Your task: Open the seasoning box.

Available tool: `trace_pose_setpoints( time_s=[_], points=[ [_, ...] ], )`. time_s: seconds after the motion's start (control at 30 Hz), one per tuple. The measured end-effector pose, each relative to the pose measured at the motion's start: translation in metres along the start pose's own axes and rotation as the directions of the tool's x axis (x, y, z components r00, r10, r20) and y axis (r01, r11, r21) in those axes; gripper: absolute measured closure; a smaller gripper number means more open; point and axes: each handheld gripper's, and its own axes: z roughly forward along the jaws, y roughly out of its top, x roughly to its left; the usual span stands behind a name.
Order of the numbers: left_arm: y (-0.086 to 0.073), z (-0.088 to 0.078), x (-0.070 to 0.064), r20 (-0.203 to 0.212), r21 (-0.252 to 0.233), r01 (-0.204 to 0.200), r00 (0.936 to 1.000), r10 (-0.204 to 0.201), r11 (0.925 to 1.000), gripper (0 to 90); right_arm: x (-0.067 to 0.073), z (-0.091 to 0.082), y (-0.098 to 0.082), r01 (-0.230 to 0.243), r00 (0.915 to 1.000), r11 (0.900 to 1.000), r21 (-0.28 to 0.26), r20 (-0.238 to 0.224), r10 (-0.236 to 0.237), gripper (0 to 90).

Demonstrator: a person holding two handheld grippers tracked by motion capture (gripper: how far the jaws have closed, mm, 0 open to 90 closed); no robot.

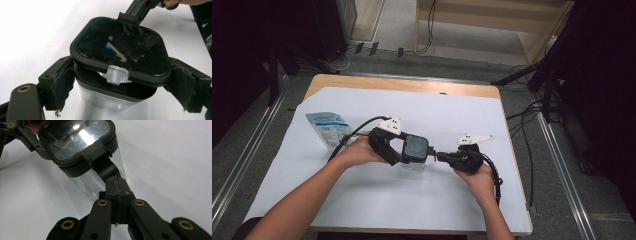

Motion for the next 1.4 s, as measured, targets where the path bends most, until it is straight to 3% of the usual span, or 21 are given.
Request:
trace_pose_setpoints(
  time_s=[0.27, 0.5, 0.8, 0.83, 0.87, 0.9, 1.07, 1.4],
  points=[
    [0.001, -0.005, 0.0, -0.001, -0.008, 0.008, 1.0, -0.008, 0.9999, 16.0, 0.0, 0.0, 0.0, -0.003, 1.0, 1.0, 0.0, -0.002, 0.003, 90.0],
    [0.011, -0.008, 0.0, 0.004, 0.045, -0.002, 1.0, 0.002, 0.999, 16.5, 0.0, -0.001, 0.0, -0.001, 1.0, 1.0, -0.001, -0.004, 0.001, 90.0],
    [0.013, -0.012, -0.001, -0.005, 0.035, 0.001, 1.0, 0.0, 0.9994, 19.1, 0.001, -0.001, 0.0, -0.005, 1.0, 1.0, -0.002, -0.007, 0.005, 90.0],
    [0.013, -0.014, -0.001, -0.005, 0.027, 0.002, 1.0, -0.002, 0.9996, 20.9, 0.001, -0.001, 0.0, -0.005, 1.0, 1.0, -0.002, -0.006, 0.005, 90.0],
    [0.013, -0.017, 0.001, 0.032, 0.015, 0.015, 0.9994, -0.016, 0.9998, 28.3, 0.001, -0.001, 0.0, -0.006, 1.0, 1.0, -0.003, -0.007, 0.006, 90.0],
    [0.014, -0.018, 0.001, 0.039, 0.001, 0.028, 0.9989, -0.028, 0.9996, 40.1, 0.001, -0.001, 0.0, -0.006, 0.9999, 1.0, -0.001, -0.01, 0.006, 90.0],
    [0.014, -0.018, 0.003, 0.03, 0.003, 0.033, 0.999, -0.033, 0.9995, 41.9, 0.001, -0.001, 0.001, -0.006, 0.9999, 1.0, -0.001, -0.008, 0.006, 90.0],
    [0.016, -0.019, 0.004, 0.075, 0.006, 0.041, 0.9964, -0.041, 0.9992, 69.0, 0.001, -0.001, 0.001, -0.009, 0.9999, 1.0, 0.001, -0.013, 0.009, 90.0]
  ],
)
